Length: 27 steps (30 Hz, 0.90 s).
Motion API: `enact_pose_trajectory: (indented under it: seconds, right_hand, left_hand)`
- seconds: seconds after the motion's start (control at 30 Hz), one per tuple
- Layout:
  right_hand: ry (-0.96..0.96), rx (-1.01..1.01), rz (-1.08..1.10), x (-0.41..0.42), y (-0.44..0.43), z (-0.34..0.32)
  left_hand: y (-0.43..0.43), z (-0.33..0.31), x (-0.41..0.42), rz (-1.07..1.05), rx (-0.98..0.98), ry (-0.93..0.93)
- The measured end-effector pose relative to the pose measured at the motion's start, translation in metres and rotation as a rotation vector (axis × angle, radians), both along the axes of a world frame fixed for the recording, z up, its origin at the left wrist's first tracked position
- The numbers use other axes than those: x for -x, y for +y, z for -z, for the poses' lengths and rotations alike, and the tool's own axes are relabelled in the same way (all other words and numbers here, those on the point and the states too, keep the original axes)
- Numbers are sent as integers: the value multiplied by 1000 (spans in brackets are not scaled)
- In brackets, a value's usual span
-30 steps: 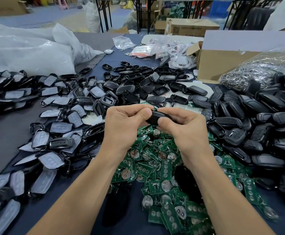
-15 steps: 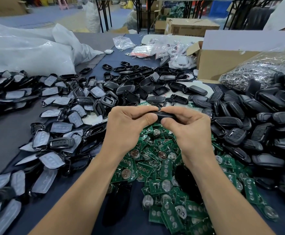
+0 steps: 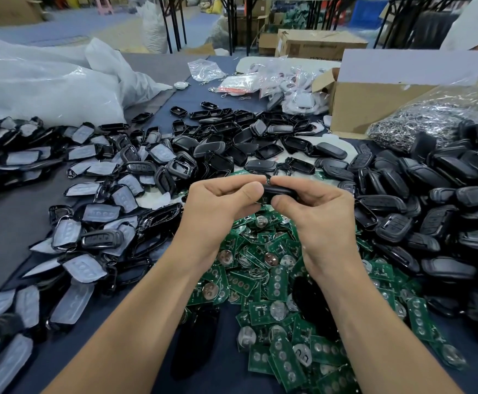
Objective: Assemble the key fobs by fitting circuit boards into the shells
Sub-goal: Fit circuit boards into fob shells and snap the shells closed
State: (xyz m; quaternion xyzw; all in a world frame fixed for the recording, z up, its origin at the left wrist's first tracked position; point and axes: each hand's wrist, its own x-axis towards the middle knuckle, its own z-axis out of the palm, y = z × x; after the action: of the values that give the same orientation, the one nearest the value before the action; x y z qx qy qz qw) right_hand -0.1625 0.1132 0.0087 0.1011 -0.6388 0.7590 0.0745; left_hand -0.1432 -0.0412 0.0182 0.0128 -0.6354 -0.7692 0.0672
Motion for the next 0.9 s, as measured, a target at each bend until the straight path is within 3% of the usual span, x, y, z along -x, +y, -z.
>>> enact_pose_trajectory:
  seconds: [0.6,0.9]
  right_hand:
    - [-50,0,52,-1,-5,2]
    - [-99,-101,31,-1,-2,1]
  left_hand:
    - [2,2,1,-44,-151,-222]
    - [4,5,2,-120,-12,-110]
